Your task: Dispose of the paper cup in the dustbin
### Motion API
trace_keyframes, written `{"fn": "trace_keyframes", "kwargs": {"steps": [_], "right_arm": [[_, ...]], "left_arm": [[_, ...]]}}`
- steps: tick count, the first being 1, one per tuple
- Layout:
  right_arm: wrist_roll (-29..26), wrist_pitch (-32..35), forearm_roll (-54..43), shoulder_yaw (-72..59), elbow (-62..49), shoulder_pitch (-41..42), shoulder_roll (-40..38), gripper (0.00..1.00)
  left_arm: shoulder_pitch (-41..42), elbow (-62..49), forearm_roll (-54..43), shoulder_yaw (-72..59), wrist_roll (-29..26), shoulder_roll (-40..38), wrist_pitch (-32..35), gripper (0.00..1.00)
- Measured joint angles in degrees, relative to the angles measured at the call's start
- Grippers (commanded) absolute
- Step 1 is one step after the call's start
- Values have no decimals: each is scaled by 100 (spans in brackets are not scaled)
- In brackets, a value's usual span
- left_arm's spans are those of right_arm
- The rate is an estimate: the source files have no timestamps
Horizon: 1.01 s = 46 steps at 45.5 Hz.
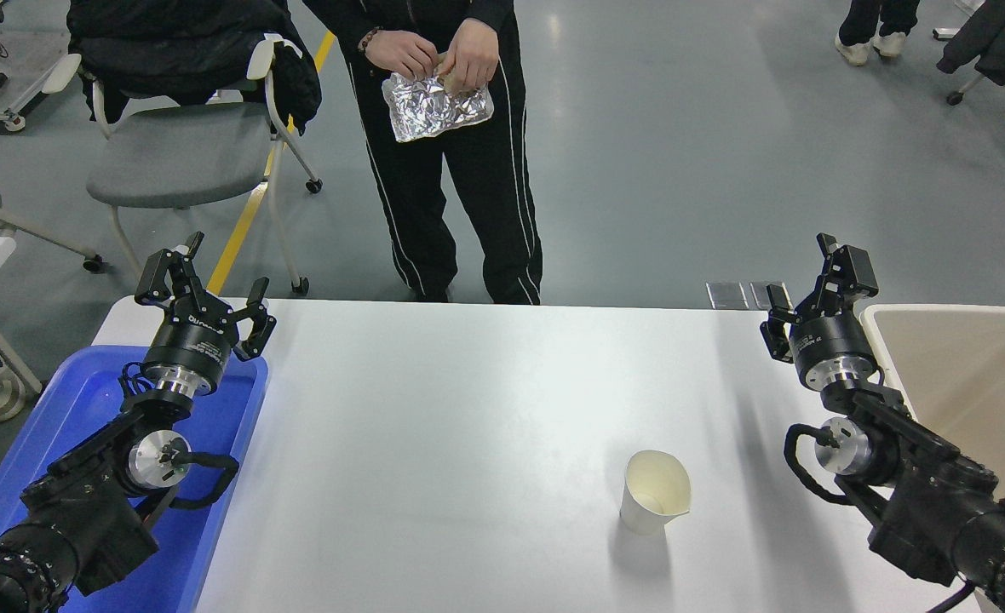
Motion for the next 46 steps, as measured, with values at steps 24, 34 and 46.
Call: {"fn": "trace_keyframes", "kwargs": {"steps": [24, 34, 46], "right_arm": [[52, 24, 0, -51, -16, -91, -22, 100], [56, -7, 0, -51, -35, -126, -42, 99], [58, -23, 0, -56, -43, -101, -82, 99]], "left_arm": [[0, 0, 0, 0, -5, 0, 0, 100], [0, 0, 0, 0, -5, 0, 0, 100], [0, 0, 0, 0, -4, 0, 0, 100]]}}
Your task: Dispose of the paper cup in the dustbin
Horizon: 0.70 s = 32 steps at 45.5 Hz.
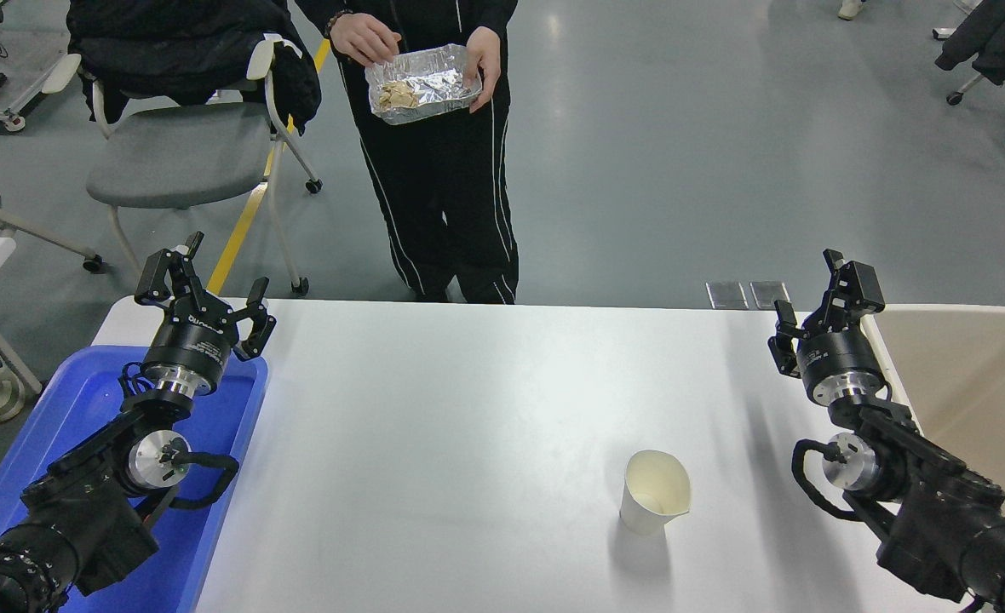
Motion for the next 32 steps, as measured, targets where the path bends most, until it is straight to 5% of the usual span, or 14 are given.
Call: {"fn": "trace_keyframes", "kwargs": {"steps": [18, 32], "right_arm": [[-42, -68, -41, -283, -9, 292, -140, 99], [-218, -289, -23, -2501, 58, 1230, -674, 99]], "left_arm": [[0, 0, 0, 0, 4, 0, 0, 100], [0, 0, 0, 0, 3, 1, 0, 100]]}}
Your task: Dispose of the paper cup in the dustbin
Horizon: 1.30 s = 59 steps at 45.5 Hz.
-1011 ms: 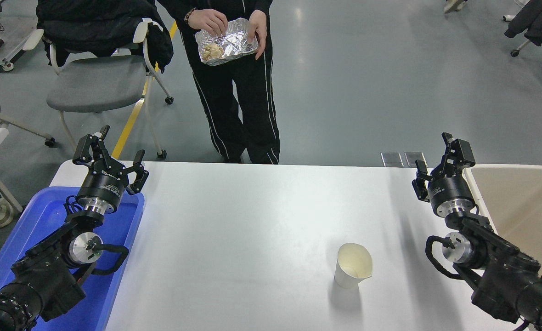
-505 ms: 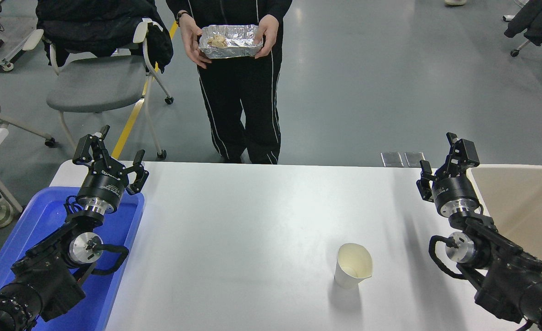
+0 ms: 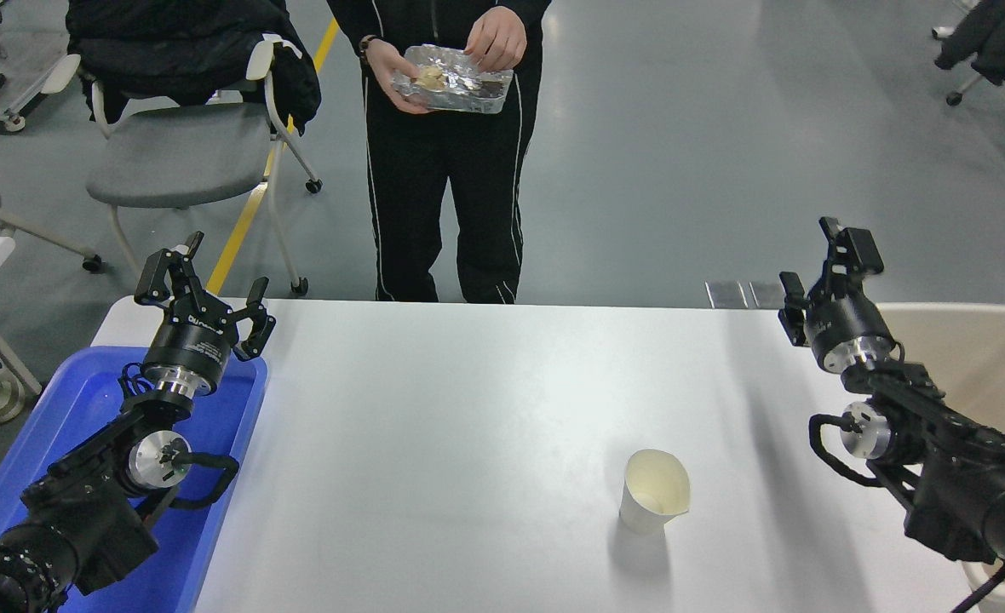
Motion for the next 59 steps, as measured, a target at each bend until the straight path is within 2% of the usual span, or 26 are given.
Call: {"fn": "trace_keyframes", "kwargs": {"steps": [18, 29, 45, 59], "right_arm": [[-811, 146, -60, -3043, 831, 1737, -586, 100], [-1047, 763, -628, -4766, 1430, 3140, -607, 99], [-1120, 1811, -2931, -5542, 2120, 4117, -539, 99], [-1094, 2129, -3688, -5845, 3173, 4522, -394, 99]], "left_arm": [[0, 1, 0, 0, -4, -1, 0, 100], [0, 0, 0, 0, -3, -1, 0, 100], [0, 0, 0, 0, 1, -1, 0, 100], [0, 0, 0, 0, 0, -1, 0, 100]]}}
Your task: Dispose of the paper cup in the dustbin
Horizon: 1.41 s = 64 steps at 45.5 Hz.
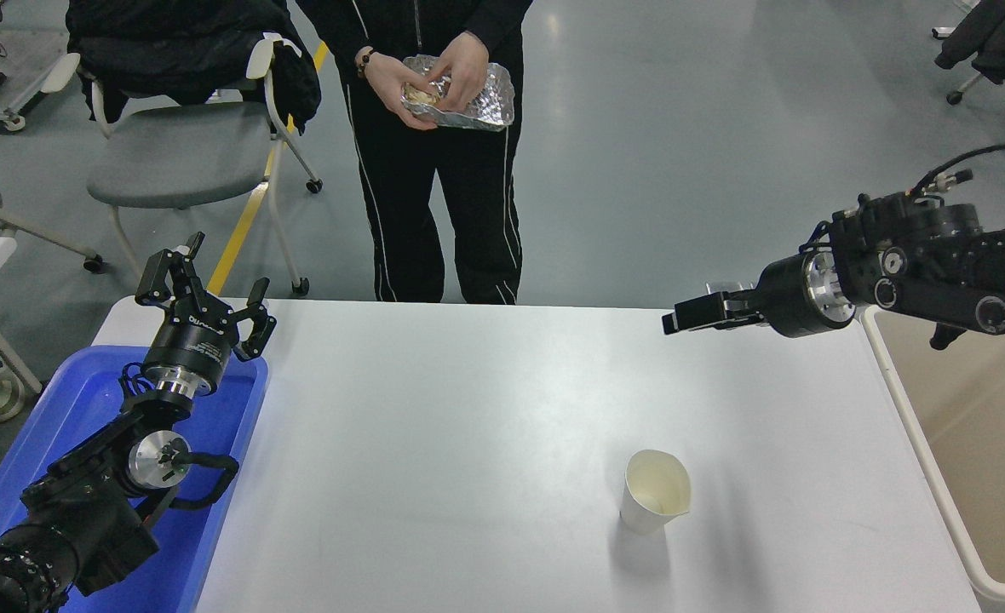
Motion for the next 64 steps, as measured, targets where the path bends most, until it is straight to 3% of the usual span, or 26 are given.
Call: {"fn": "trace_keyframes", "kwargs": {"steps": [10, 35, 44, 49, 53, 60, 62, 64], "right_arm": [[-42, 50, -91, -102, 246, -98, 271, 99], [-493, -260, -120, -265, 30, -1244, 522, 98], [-535, -611, -121, -277, 5, -1506, 525, 84], [-544, -823, -105, -278, -9, -1617, 534, 82], [-548, -965, -95, -278, -30, -1707, 543, 67], [-541, -1093, -112, -278, -46, -1803, 552, 20], [-539, -1119, -130, -299, -51, -1821, 552, 2], [-538, -1136, -139, -328, -54, -1830, 552, 0]], "left_arm": [[0, 0, 0, 0, -3, 0, 0, 100], [0, 0, -1, 0, -2, 1, 0, 100], [0, 0, 0, 0, 0, 1, 0, 100], [0, 0, 0, 0, 0, 1, 0, 100], [0, 0, 0, 0, 0, 1, 0, 100], [0, 0, 0, 0, -1, 0, 0, 100], [0, 0, 0, 0, -1, 0, 0, 100], [0, 0, 0, 0, -1, 0, 0, 100]]}}
